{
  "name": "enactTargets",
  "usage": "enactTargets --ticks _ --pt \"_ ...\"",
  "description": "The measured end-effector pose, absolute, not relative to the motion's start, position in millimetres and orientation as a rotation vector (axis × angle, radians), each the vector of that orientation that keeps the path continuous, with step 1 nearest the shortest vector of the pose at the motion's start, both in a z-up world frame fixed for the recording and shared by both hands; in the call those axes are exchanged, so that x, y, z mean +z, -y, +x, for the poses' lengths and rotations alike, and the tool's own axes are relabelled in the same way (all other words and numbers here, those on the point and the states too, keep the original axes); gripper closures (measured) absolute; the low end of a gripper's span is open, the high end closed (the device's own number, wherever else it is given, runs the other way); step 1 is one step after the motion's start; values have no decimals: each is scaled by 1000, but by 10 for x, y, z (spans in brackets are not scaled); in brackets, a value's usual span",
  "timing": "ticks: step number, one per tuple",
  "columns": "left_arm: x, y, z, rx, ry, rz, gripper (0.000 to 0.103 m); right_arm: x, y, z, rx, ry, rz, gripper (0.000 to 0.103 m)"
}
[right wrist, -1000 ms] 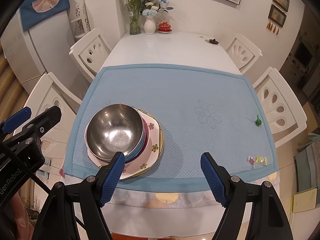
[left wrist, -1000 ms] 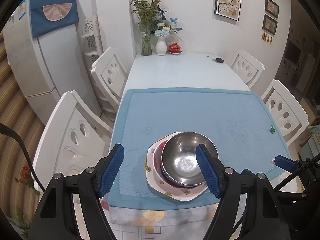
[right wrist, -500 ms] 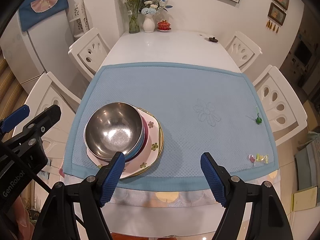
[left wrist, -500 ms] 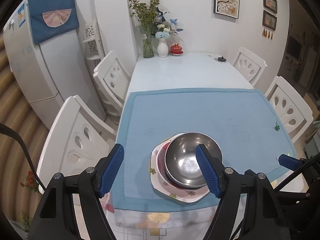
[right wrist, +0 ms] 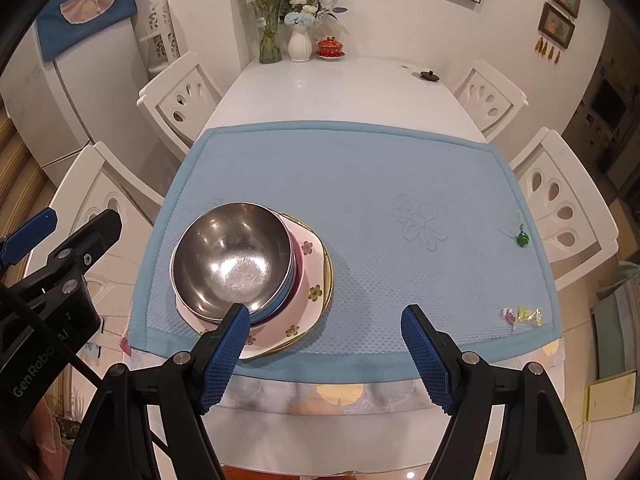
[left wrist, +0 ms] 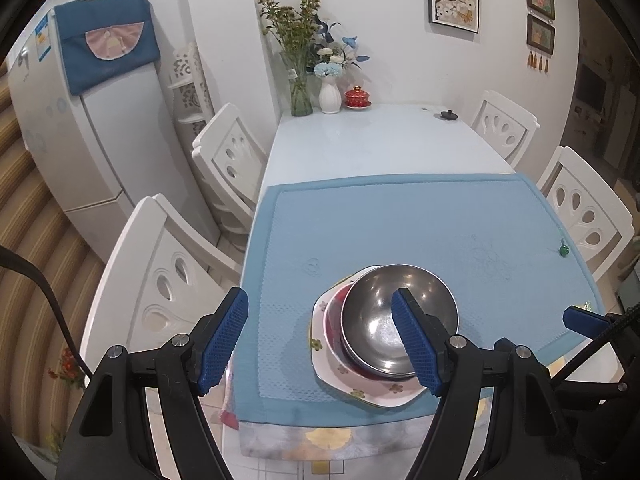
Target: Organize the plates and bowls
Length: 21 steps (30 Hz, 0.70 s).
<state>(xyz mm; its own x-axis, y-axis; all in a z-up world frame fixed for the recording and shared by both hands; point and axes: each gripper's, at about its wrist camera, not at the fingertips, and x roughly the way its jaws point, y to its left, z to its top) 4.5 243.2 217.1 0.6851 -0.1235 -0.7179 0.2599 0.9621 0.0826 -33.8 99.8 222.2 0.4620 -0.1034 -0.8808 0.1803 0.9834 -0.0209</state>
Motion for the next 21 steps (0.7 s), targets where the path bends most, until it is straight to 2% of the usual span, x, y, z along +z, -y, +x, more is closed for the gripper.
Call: enactTargets --ticks 12,21 --pt "2130 -2435 213 -252 -804 192 30 2218 -936 -160 -232 -1071 35 27" --pt "2087 -2370 362 -322 -815 213 30 2293 -686 -38 -313 -1061 109 27"
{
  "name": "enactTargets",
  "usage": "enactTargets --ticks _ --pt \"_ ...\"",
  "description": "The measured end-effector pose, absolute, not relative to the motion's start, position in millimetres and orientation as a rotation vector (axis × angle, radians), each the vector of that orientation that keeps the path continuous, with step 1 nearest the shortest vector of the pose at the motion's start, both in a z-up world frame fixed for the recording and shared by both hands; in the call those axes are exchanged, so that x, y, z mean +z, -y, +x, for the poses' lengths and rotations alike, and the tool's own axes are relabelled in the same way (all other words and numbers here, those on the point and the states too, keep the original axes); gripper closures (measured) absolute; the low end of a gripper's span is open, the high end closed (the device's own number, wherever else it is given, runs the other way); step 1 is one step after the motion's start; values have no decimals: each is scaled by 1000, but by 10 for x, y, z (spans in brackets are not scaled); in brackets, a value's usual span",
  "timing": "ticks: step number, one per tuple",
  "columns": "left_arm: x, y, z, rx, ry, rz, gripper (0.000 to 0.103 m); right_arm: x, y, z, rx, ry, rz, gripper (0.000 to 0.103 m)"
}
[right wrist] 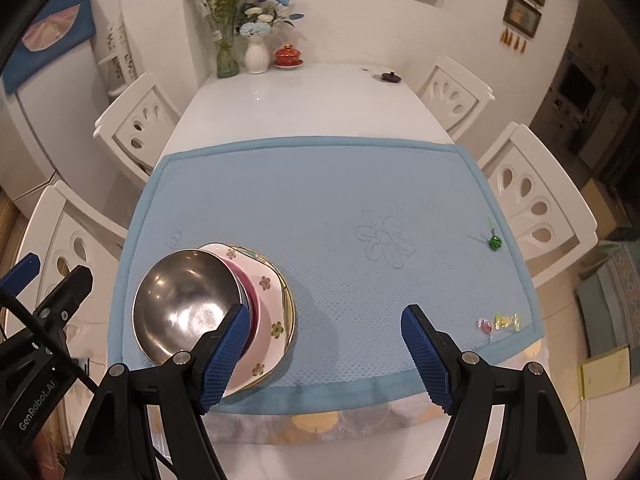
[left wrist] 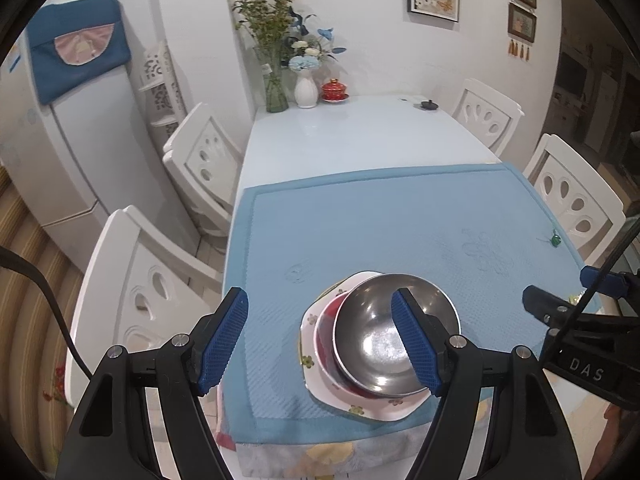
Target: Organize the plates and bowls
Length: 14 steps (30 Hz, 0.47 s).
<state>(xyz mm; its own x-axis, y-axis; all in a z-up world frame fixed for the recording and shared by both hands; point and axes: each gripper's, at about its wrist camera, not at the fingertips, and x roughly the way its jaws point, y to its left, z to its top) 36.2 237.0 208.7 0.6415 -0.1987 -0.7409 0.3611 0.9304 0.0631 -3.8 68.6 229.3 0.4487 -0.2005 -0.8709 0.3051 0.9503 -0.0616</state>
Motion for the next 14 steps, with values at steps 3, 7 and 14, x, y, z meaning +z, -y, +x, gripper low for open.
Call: enactTargets --ticks 3,7,14 --pt "2063 -2336 390 -344 -820 212 30 2265 -736 -36 -320 -1072 108 27" --pt "2041 -2315 426 -345 -818 210 30 2257 -779 -49 -324 -1071 89 27" --pt "2094 -2316 463 -303 -780 187 30 2281 -763 -65 -319 -1064 74 27"
